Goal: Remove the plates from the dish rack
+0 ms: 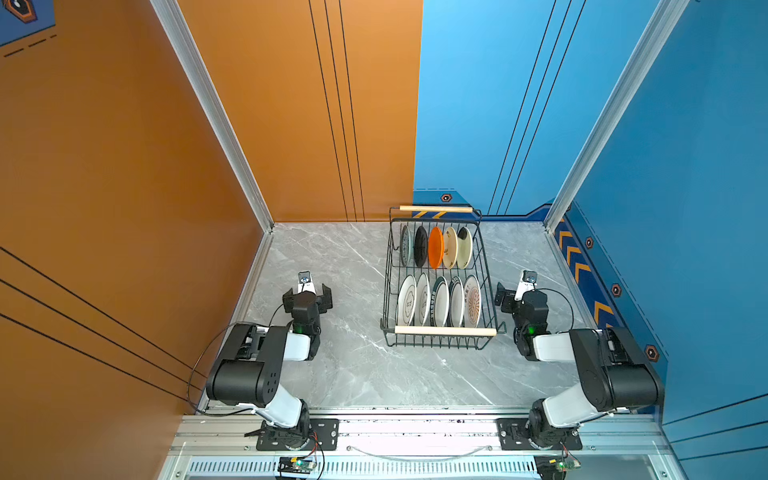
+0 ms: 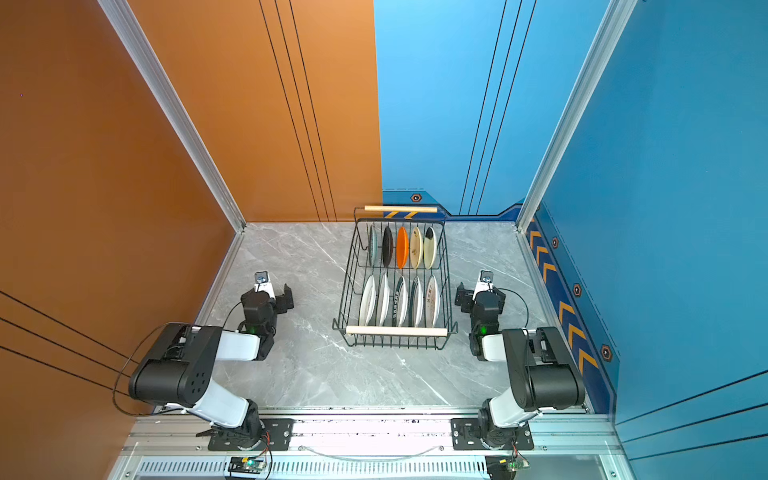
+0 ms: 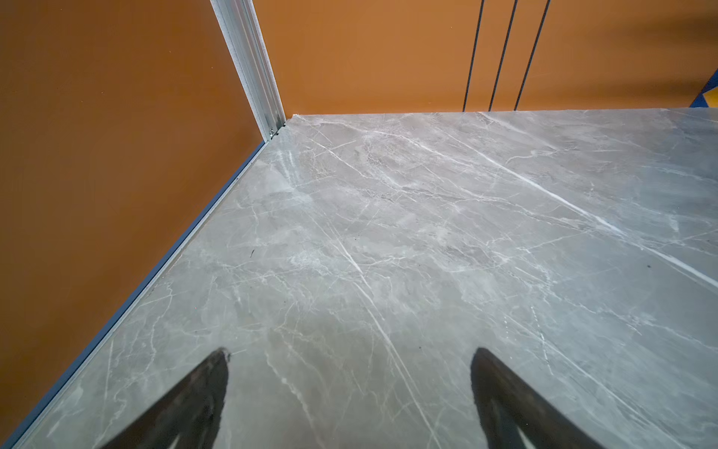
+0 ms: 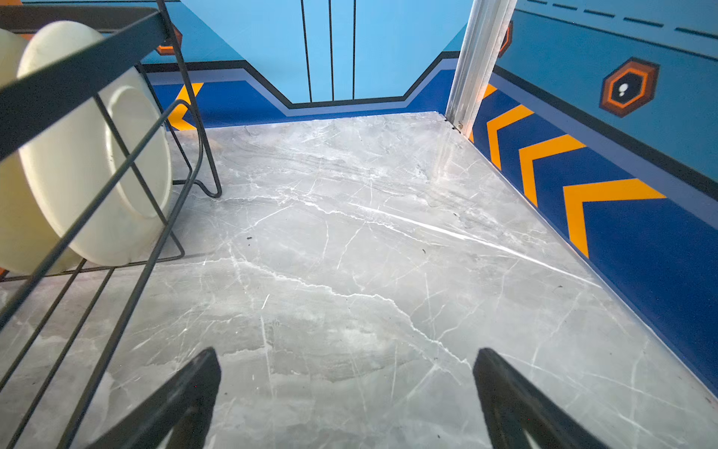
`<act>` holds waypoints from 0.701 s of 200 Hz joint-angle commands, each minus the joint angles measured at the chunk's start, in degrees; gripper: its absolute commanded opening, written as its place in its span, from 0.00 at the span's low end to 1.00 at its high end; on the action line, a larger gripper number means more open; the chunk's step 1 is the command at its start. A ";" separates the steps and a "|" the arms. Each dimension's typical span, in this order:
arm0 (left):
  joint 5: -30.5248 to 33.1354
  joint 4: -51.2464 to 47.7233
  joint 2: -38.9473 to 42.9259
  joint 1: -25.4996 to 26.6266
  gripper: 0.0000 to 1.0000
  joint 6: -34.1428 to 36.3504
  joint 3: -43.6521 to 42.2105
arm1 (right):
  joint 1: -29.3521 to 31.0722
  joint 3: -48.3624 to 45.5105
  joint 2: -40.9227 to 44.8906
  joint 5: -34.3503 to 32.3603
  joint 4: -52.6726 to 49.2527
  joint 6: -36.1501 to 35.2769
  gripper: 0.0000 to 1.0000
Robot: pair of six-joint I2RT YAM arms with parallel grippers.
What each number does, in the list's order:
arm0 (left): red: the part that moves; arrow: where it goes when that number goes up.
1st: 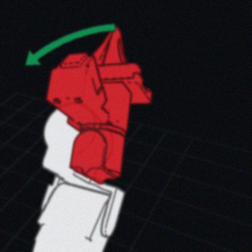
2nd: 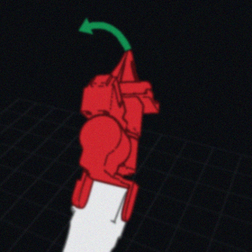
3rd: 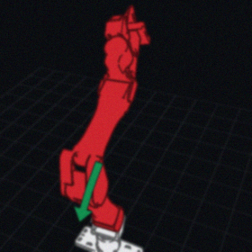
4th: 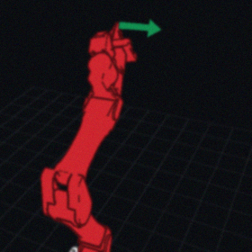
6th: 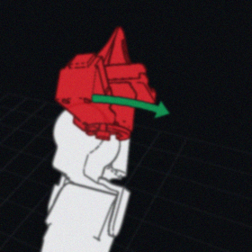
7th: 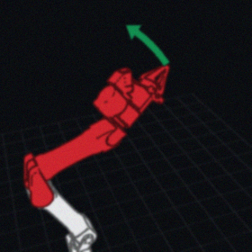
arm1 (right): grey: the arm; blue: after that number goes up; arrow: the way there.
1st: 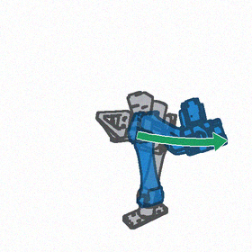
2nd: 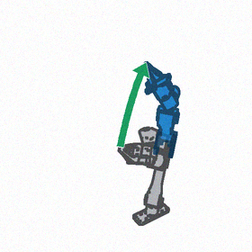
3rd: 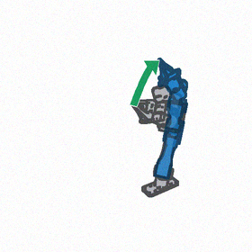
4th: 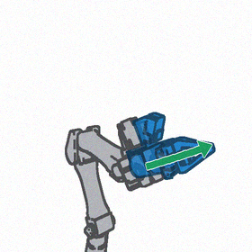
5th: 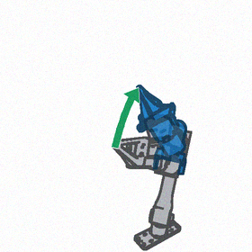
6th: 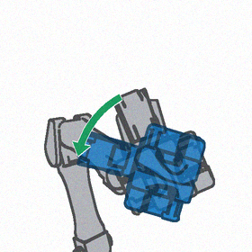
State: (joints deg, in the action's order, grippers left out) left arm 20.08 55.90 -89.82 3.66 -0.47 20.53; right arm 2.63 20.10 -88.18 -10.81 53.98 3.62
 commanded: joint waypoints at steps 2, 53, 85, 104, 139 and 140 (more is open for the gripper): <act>-0.92 -0.35 0.10 -0.17 0.98 -0.70 -0.01 | 0.10 0.92 -0.41 -0.74 -1.10 0.00 1.00; -0.94 -0.35 0.13 -0.15 0.98 -0.71 -0.05 | 0.09 0.91 -0.44 -0.71 -1.07 -0.08 1.00; -0.94 -0.35 0.11 -0.19 0.98 -0.71 -0.03 | 0.09 0.91 -0.42 -0.70 -1.07 0.01 1.00; -0.98 -0.35 0.13 -0.17 0.98 -0.68 -0.01 | 0.02 0.91 -0.42 -0.43 -1.16 0.07 1.00; -0.95 -0.35 0.09 -0.18 0.98 -0.73 0.03 | 0.00 0.91 -0.41 -0.43 -1.15 0.01 1.00; -0.98 -0.40 0.13 -0.16 0.98 -0.70 -0.01 | 0.00 0.95 -0.41 -0.44 -1.15 0.04 1.00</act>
State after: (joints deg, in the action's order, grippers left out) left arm 20.08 55.90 -89.82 3.66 -0.45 20.53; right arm 2.63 20.08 -88.18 -10.79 53.98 3.62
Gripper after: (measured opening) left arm 0.979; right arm 0.999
